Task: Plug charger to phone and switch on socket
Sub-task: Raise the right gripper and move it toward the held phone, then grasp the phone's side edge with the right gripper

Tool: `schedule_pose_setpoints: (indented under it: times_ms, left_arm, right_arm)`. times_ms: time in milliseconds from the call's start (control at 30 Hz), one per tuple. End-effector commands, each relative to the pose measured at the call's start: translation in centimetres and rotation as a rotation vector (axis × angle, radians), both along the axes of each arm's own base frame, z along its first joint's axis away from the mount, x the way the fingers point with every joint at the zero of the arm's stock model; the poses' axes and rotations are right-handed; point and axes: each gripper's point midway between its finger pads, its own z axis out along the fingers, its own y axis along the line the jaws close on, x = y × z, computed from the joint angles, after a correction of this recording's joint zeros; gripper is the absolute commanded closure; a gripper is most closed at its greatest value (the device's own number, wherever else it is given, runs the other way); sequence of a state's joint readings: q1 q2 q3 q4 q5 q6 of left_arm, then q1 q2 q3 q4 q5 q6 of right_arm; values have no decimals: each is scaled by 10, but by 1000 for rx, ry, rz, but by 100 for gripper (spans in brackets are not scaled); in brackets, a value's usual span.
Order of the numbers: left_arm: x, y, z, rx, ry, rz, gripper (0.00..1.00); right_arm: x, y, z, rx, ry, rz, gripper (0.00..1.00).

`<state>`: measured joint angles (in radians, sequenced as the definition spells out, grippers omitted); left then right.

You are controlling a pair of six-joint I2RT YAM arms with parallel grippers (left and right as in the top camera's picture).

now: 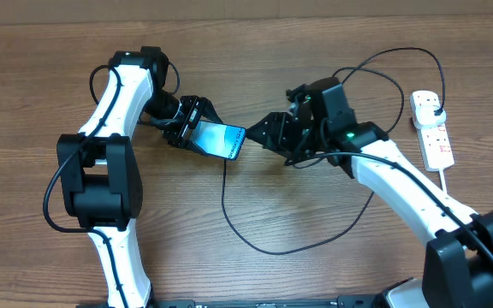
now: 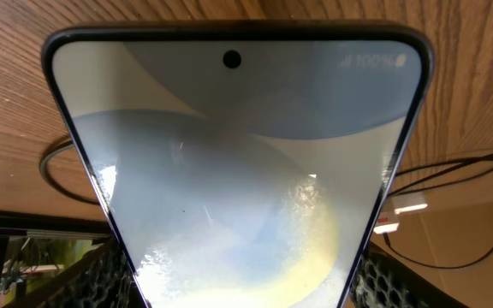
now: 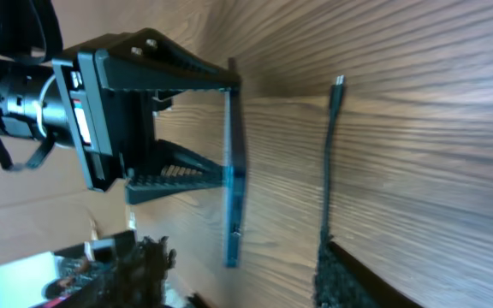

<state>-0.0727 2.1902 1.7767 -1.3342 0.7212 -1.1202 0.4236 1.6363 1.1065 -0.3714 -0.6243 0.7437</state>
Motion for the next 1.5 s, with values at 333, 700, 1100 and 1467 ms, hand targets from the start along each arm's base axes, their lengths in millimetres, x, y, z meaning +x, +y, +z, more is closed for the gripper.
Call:
schedule_pose_setpoints:
  times_ms: [333, 700, 1100, 1467]
  left_arm:
    - [5, -8, 11, -37, -12, 12, 45]
    - [5, -8, 11, -37, -15, 8, 45]
    - [5, -8, 11, -38, -17, 7, 45]
    - [5, -8, 11, -38, -17, 7, 28]
  right_arm:
    - [4, 37, -25, 13, 15, -3, 52]
    - [4, 57, -38, 16, 8, -3, 69]
    - [5, 61, -39, -8, -13, -24, 83]
    - [9, 64, -34, 11, -37, -24, 94]
